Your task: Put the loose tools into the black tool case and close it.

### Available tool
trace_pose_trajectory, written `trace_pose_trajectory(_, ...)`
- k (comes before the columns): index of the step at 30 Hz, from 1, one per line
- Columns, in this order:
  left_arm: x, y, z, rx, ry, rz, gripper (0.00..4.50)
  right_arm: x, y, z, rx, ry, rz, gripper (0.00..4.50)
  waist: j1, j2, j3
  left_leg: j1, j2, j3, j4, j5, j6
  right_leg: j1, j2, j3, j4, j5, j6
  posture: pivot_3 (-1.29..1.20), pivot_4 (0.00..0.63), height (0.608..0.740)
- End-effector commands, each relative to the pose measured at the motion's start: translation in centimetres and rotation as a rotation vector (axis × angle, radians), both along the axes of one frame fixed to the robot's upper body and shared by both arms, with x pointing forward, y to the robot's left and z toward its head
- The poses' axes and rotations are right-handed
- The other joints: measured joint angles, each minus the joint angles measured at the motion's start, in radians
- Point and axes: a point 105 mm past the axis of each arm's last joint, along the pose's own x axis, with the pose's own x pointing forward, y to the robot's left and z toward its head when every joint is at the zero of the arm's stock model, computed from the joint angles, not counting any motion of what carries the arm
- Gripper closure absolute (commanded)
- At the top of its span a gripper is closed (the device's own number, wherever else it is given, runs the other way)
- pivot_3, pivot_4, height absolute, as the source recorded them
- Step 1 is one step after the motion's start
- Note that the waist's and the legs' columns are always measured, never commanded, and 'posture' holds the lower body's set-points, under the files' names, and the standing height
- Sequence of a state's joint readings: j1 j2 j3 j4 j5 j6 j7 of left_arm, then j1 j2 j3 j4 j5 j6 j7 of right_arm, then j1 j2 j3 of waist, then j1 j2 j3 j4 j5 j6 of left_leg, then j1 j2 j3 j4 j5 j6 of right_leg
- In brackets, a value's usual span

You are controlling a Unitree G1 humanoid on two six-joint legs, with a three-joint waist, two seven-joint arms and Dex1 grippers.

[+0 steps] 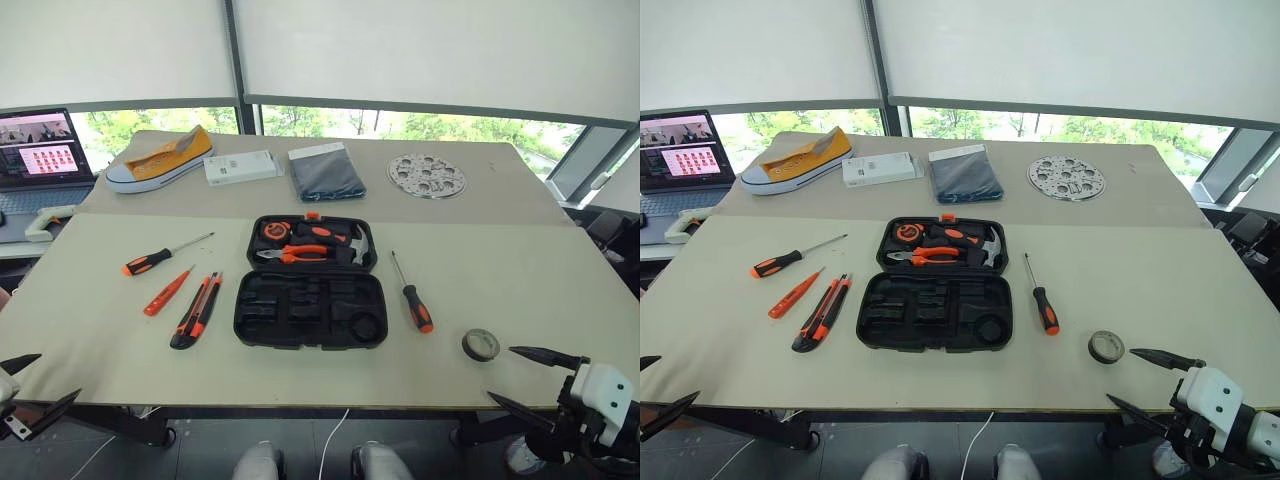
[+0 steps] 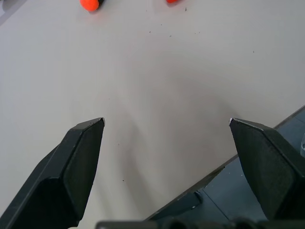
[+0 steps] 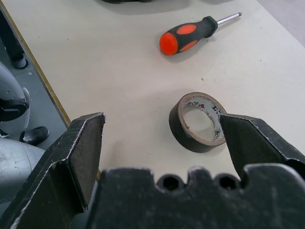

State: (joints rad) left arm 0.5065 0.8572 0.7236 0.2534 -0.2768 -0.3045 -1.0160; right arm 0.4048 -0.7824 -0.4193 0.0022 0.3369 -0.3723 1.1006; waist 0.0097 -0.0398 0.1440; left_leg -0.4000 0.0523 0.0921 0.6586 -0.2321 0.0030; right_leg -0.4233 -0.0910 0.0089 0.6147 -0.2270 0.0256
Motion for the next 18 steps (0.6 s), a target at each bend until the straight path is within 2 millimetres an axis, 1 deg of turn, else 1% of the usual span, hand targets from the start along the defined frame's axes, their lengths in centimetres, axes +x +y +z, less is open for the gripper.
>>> trace_pose_trajectory(1, 1.0, -0.8, 1.3, -0.108, -0.054, -0.004, 0.0, 0.8, 0.3, 1.5, 0.028, -0.059, 0.019, 0.06, 0.0, 0.0, 0.0, 0.0, 0.0, 0.0, 0.0, 0.0, 0.0, 0.0, 0.0, 0.0, 0.0, 0.0, 0.0, 0.0, 0.15, 0.74)
trace_pose_trajectory(2, 1.7, -1.3, 1.9, -0.196, -0.076, 0.009, 0.0, 1.4, 1.2, 1.8, 0.067, -0.068, 0.04, 0.06, 0.0, 0.0, 0.0, 0.001, 0.0, 0.0, 0.0, 0.0, 0.0, 0.0, 0.0, 0.0, 0.0, 0.0, 0.0, 0.0, 0.15, 0.74)
trace_pose_trajectory(4, 2.6, -1.9, 2.9, -0.351, -0.112, 0.047, 0.0, 2.6, 2.8, 3.4, 0.206, -0.137, 0.056, 0.06, -0.001, -0.001, 0.001, 0.001, 0.0, -0.001, 0.0, 0.0, 0.0, 0.0, 0.0, 0.0, 0.001, 0.0, 0.001, 0.0, 0.15, 0.74)
trace_pose_trajectory(6, 3.0, -1.5, 3.4, -0.415, -0.143, 0.105, 0.0, 3.1, 4.0, 4.3, 0.271, -0.156, 0.083, 0.06, -0.001, -0.001, 0.001, 0.002, 0.001, -0.004, 0.001, 0.0, 0.0, 0.0, 0.0, 0.0, 0.003, 0.001, 0.001, 0.0, 0.15, 0.74)
trace_pose_trajectory(8, 3.0, -0.5, 3.0, -0.444, -0.146, 0.19, 0.0, 3.8, 5.3, 6.3, 0.389, -0.206, 0.099, 0.06, -0.002, -0.001, 0.001, 0.001, 0.0, -0.004, 0.001, 0.0, 0.0, 0.0, 0.0, 0.001, 0.008, 0.0, 0.001, 0.0, 0.15, 0.74)
trace_pose_trajectory(10, 2.2, 0.8, 1.9, -0.46, -0.119, 0.286, 0.0, 4.5, 6.5, 7.7, 0.466, -0.257, 0.11, 0.06, -0.009, -0.001, 0.001, 0.002, 0.0, -0.003, 0.001, 0.001, 0.001, 0.0, 0.001, 0.002, 0.01, -0.001, -0.001, 0.0, 0.15, 0.74)
trace_pose_trajectory(11, 1.6, 1.4, 1.1, -0.464, -0.098, 0.331, 0.0, 4.6, 7.1, 7.9, 0.482, -0.269, 0.122, 0.06, -0.012, -0.001, 0.001, 0.002, -0.001, -0.003, 0.001, 0.004, 0.006, 0.0, 0.001, 0.002, 0.011, -0.002, -0.002, 0.0, 0.15, 0.74)
trace_pose_trajectory(13, 0.9, 2.1, 0.3, -0.476, -0.07, 0.386, 0.0, 4.6, 8.1, 8.1, 0.492, -0.288, 0.143, 0.06, -0.015, -0.001, 0.001, 0.002, -0.001, -0.003, 0.001, 0.004, 0.007, -0.001, 0.002, 0.001, 0.012, -0.002, -0.002, 0.0, 0.15, 0.74)
trace_pose_trajectory(16, 0.6, 3.1, 0.2, -0.513, -0.087, 0.451, 0.0, 4.6, 9.3, 8.4, 0.483, -0.333, 0.175, 0.06, -0.014, -0.003, 0.001, 0.001, -0.001, -0.002, 0.001, 0.003, 0.005, -0.001, 0.002, 0.0, 0.012, -0.002, -0.002, 0.0, 0.15, 0.74)
trace_pose_trajectory(18, 1.2, 3.1, 0.6, -0.532, -0.102, 0.451, 0.0, 4.6, 9.7, 8.5, 0.48, -0.355, 0.177, 0.06, -0.009, -0.004, 0.001, 0.001, -0.001, -0.002, 0.001, 0.003, 0.005, -0.001, 0.001, -0.001, 0.012, -0.002, -0.005, 0.0, 0.15, 0.74)
